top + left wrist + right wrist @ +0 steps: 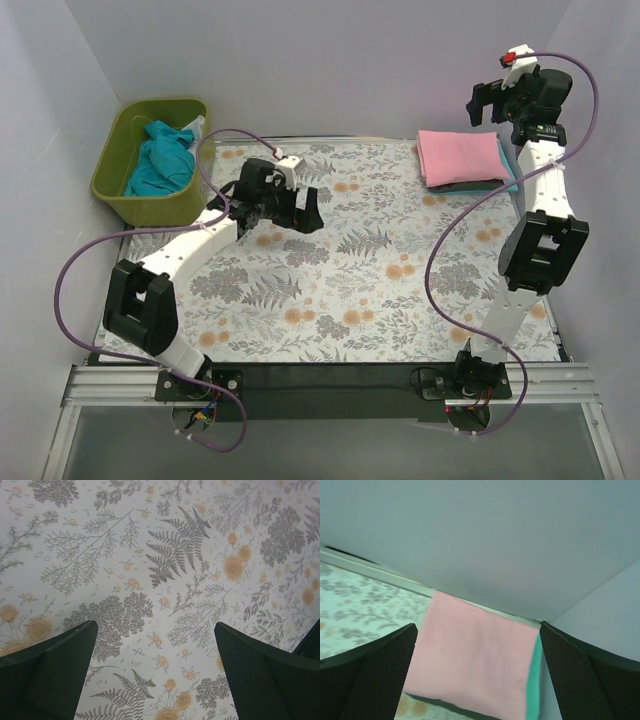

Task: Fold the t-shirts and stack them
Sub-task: Neatly place the folded tshirt to the corner

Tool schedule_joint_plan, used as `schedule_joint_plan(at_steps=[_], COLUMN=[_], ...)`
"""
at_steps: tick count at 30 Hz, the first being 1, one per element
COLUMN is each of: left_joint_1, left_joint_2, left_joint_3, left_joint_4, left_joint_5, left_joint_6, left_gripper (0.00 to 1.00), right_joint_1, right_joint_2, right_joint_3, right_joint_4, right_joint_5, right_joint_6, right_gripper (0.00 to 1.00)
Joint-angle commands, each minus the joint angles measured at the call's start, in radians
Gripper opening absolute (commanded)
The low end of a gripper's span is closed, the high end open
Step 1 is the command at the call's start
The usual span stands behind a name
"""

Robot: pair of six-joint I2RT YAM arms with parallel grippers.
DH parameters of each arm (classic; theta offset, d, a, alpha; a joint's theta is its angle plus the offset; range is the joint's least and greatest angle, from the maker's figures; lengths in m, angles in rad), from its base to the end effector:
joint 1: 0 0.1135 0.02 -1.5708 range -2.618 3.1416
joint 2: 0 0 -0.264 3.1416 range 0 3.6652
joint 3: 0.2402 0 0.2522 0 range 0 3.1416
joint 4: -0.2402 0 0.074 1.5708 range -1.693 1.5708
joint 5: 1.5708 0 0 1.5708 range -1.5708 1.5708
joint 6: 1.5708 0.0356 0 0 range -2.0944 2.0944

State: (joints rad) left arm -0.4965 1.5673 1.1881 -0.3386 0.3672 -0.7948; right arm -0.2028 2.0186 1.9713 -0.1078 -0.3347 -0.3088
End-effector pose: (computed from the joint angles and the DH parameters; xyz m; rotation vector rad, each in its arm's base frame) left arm 0.3013 -0.1778 0.2720 -0.1609 2.4729 -1.0414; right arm 0.4805 -0.0869 0.3832 -0.3355 1.6850 -0.0903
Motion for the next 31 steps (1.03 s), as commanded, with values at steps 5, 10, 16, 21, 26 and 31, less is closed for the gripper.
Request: schedule_joint_plan(at_steps=[5, 10, 16, 21, 26, 31], left_joint_1=[0.093, 0.15, 0.176, 0.176, 0.176, 0.176], left_joint_2=[0.033, 0.105, 0.068, -0.035, -0.125, -0.179], left_joint_3=[0.172, 0.242, 0.116, -0.054, -0.162, -0.19], left_joint_4=[-0.146, -0.26, -0.277, -0.243, -0.228, -0.24], left_joint_5=[0.007, 0.024, 0.038, -0.014, -0.069, -0.14], left_joint_6=[-0.063, -0.038, -0.015, 0.04, 0.074, 0.077], left_gripper=[0.98, 0.98, 0.98, 0.98, 0.98, 0.98], right_joint_1=[0.009, 0.066, 0.17, 0.296, 0.335, 0.341], right_joint_2=[-0.087, -0.26, -0.513, -0.685, -0.768, -0.816], right_joint_3=[-0.055, -0.294, -0.699, -0.948, -1.028, -1.026], right_joint_4=[-0.266, -0.42, -0.506, -0.504, -0.501, -0.504], right_joint_5=[-0.366, -0.311, -0.138, -0.057, -0.041, -0.009], right_joint_6=[0.206, 0.1, -0.036, -0.056, -0.027, -0.009], right_gripper=[0.98, 0.98, 0.97, 0.97, 0.98, 0.98])
